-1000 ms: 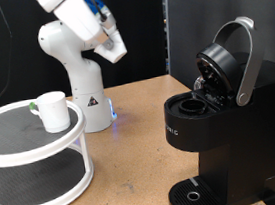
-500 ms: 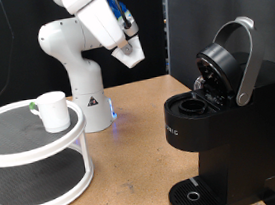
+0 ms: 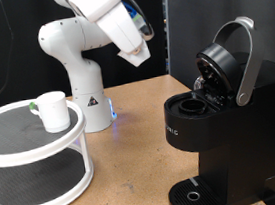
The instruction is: Make a cup of coffee with the keurig machine
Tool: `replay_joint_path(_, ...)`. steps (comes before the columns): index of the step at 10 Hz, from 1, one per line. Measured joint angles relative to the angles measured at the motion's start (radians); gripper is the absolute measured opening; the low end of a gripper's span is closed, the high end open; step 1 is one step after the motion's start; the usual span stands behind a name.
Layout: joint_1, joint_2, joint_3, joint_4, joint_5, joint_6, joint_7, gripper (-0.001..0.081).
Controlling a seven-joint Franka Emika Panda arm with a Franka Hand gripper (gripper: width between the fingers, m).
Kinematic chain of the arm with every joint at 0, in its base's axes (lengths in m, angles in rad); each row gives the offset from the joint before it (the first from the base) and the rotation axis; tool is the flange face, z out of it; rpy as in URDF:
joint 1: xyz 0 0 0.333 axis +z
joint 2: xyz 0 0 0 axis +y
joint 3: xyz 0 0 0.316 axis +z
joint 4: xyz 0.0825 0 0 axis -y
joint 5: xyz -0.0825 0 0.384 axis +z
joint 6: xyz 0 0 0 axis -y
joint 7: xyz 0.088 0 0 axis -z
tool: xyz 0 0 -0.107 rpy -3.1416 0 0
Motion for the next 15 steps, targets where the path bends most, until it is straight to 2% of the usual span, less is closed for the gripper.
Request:
replay_joint_path(3,0.001,0.078,0.004,0.078,0.002,-0.04,-0.02,0.0115)
replay_joint_path(5,0.002,0.115,0.013,0.1,0.002,-0.04,-0.052,0.0115)
replay_joint_path(8,0.005,0.135,0.033,0.099,0.002,-0.039,-0.099,0.0115)
replay_joint_path(15,0.006,0.137,0.087,0.066,0.003,0.024,-0.099,0.0115)
